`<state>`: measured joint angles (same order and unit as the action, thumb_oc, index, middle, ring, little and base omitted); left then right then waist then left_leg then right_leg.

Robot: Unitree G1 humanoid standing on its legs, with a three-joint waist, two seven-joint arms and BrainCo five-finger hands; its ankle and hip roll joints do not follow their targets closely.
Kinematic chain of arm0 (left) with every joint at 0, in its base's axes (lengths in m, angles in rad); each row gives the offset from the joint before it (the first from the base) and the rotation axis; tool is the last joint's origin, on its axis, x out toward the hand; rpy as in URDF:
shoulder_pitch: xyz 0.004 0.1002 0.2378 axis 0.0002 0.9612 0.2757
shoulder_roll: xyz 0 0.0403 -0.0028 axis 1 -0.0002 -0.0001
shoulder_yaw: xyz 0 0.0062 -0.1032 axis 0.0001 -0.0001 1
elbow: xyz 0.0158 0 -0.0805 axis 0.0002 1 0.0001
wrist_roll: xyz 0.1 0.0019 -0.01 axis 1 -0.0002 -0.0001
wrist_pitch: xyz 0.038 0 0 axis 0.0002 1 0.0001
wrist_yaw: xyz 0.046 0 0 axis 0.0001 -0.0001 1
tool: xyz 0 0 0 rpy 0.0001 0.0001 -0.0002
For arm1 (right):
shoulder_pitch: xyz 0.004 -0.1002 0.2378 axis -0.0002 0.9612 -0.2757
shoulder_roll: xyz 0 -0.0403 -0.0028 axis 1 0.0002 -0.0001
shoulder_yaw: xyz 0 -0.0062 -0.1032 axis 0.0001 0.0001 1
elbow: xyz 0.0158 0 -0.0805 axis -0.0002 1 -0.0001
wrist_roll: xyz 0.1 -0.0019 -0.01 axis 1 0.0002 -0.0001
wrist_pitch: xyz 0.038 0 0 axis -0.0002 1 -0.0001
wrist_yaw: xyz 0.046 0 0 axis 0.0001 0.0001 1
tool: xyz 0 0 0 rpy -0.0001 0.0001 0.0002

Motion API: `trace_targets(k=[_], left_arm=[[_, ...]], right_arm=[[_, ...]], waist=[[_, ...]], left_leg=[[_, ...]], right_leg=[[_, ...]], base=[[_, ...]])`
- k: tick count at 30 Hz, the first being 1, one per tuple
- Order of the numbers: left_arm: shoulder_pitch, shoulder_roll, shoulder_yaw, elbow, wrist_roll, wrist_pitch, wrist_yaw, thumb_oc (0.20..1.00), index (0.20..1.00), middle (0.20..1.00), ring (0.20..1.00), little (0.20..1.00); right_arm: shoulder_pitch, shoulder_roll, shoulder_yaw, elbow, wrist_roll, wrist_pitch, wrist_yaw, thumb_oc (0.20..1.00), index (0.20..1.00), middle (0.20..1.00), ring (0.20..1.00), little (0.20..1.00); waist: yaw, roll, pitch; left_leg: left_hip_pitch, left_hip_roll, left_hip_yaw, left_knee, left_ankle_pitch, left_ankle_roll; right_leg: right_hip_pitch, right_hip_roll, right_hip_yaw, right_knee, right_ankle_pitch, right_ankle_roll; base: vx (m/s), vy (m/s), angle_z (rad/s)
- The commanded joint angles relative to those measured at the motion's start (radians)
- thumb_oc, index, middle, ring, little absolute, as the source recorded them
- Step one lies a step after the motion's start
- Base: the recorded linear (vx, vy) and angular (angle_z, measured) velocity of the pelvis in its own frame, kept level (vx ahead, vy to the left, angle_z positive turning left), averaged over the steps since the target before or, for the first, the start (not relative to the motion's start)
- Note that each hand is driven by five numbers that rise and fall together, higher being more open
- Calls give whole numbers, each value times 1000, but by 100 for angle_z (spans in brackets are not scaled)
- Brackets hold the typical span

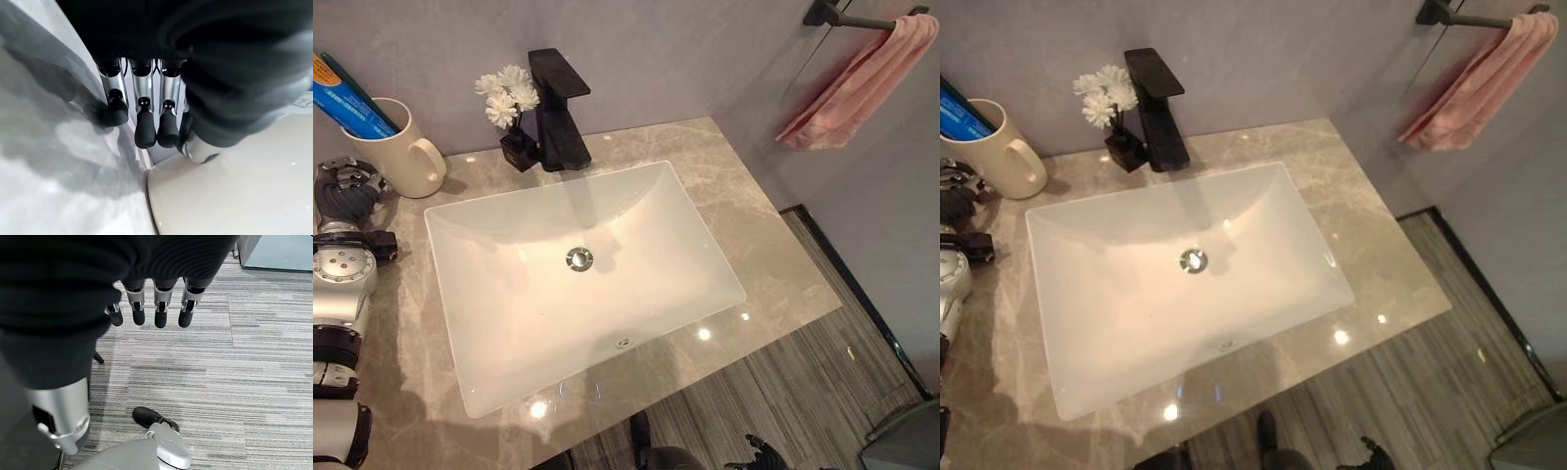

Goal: Put brush and paste in cup on sink, flatten towel.

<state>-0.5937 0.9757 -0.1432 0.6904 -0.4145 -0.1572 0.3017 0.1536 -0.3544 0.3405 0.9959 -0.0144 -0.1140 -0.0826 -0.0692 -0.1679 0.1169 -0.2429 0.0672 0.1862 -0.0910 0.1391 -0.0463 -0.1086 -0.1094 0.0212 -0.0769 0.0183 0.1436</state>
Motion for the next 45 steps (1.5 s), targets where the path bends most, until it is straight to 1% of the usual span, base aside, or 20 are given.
trace_targets(k=[1, 6, 10, 17, 18, 20, 24, 28, 30, 34, 39, 40, 41, 42, 45], left_arm=[[-94, -23, -35, 41, 17, -30, -4, 200, 200, 200, 200, 200], [-134, -41, -65, 36, 22, -28, -1, 200, 200, 200, 200, 200], [-168, -76, -99, 43, 28, -27, 6, 200, 200, 200, 200, 200], [-208, -122, -137, 68, 35, -18, 9, 200, 200, 200, 200, 200], [-212, -145, -147, 84, 37, -11, 3, 200, 200, 200, 200, 200], [-211, -144, -150, 82, 40, -11, 0, 200, 200, 200, 200, 200], [-202, -171, -156, 71, 37, -5, -11, 200, 200, 200, 200, 200], [-204, -183, -169, 74, 39, -2, -17, 200, 200, 200, 200, 200], [-233, -199, -198, 87, 30, 1, -32, 200, 200, 200, 200, 200], [-261, -201, -223, 107, 22, 4, -46, 200, 200, 200, 200, 200], [-264, -198, -229, 120, 16, 5, -54, 200, 200, 200, 200, 200], [-271, -195, -226, 122, 25, 7, -44, 347, 347, 347, 347, 347], [-268, -193, -218, 126, 26, 9, -38, 912, 912, 912, 912, 912], [-268, -193, -217, 126, 26, 9, -38, 1000, 1000, 1000, 1000, 1000], [-214, -201, -159, 153, 32, 20, -18, 1000, 1000, 1000, 1000, 1000]], right_arm=[[-12, -89, 23, -27, 10, -12, -4, 1000, 1000, 1000, 1000, 1000], [-17, -89, 23, -23, 11, -12, -9, 1000, 1000, 1000, 1000, 1000], [-17, -83, 37, -19, 6, -10, -8, 1000, 1000, 1000, 1000, 1000], [-26, -72, 41, -24, 11, -10, -7, 1000, 1000, 1000, 1000, 1000], [-34, -67, 49, -20, 8, -7, -6, 1000, 1000, 1000, 1000, 1000], [-36, -67, 50, -21, 8, -6, -7, 1000, 1000, 1000, 1000, 1000], [-43, -63, 53, -32, 9, -5, -7, 1000, 1000, 1000, 1000, 1000], [-44, -61, 48, -40, 20, -5, -4, 1000, 1000, 1000, 1000, 1000], [-44, -62, 44, -36, 25, -3, -2, 1000, 1000, 1000, 1000, 1000], [-45, -59, 42, -27, 27, -1, -4, 1000, 1000, 1000, 1000, 1000], [-42, -55, 39, -25, 32, -3, -4, 1000, 1000, 1000, 1000, 1000], [-44, -50, 42, -19, 31, -4, -2, 1000, 1000, 1000, 1000, 1000], [-47, -47, 46, -15, 28, -4, -3, 1000, 1000, 1000, 1000, 1000], [-47, -47, 47, -14, 28, -4, -3, 1000, 1000, 1000, 1000, 1000], [-46, -42, 60, 19, -6, 6, -12, 1000, 1000, 1000, 1000, 1000]], waist=[[-21, 35, 2], [-23, 37, -3], [-22, 39, -8], [-11, 42, -16], [-2, 40, -23], [0, 41, -25], [20, 44, -34], [26, 47, -39], [42, 54, -49], [51, 60, -58], [56, 64, -65], [60, 69, -65], [64, 72, -63], [64, 73, -63], [68, 86, -59]], left_leg=[[-20, -12, -50, 175, -155, 44], [-34, -10, -56, 187, -160, 44], [-41, -13, -73, 193, -164, 47], [-44, -25, -108, 173, -152, 49], [-43, -32, -125, 173, -152, 51], [-40, -34, -128, 172, -153, 52], [-33, -49, -147, 167, -151, 56], [-24, -61, -161, 155, -146, 57], [-26, -82, -187, 150, -138, 58], [-26, -95, -206, 146, -132, 58], [-25, -105, -214, 144, -131, 59], [-26, -108, -215, 146, -130, 59], [-29, -108, -214, 148, -129, 59], [-29, -108, -214, 148, -129, 59], [-22, -108, -207, 146, -127, 58]], right_leg=[[-1, -23, -56, 39, 50, 39], [-2, -23, -59, 39, 52, 40], [5, -24, -68, 38, 55, 43], [13, -25, -94, 48, 43, 41], [22, -27, -103, 52, 35, 39], [25, -28, -106, 54, 31, 39], [44, -31, -124, 68, 12, 34], [53, -32, -135, 80, 2, 33], [67, -37, -165, 89, -15, 30], [79, -41, -187, 91, -20, 30], [87, -45, -197, 89, -19, 32], [86, -48, -201, 91, -22, 32], [86, -49, -202, 90, -27, 31], [86, -49, -202, 90, -27, 31], [97, -53, -201, 88, -37, 25]], base=[[0, 0, 0], [2, -5, -2], [9, -3, 3], [16, 1, 8], [38, 1, 26], [28, 3, 21], [14, 9, 15], [10, 19, 32], [0, 34, 18], [-1, 16, 45], [-9, 17, 12], [-37, 15, 1], [-37, 15, 0], [-49, 1, -1], [-41, 2, 0]])
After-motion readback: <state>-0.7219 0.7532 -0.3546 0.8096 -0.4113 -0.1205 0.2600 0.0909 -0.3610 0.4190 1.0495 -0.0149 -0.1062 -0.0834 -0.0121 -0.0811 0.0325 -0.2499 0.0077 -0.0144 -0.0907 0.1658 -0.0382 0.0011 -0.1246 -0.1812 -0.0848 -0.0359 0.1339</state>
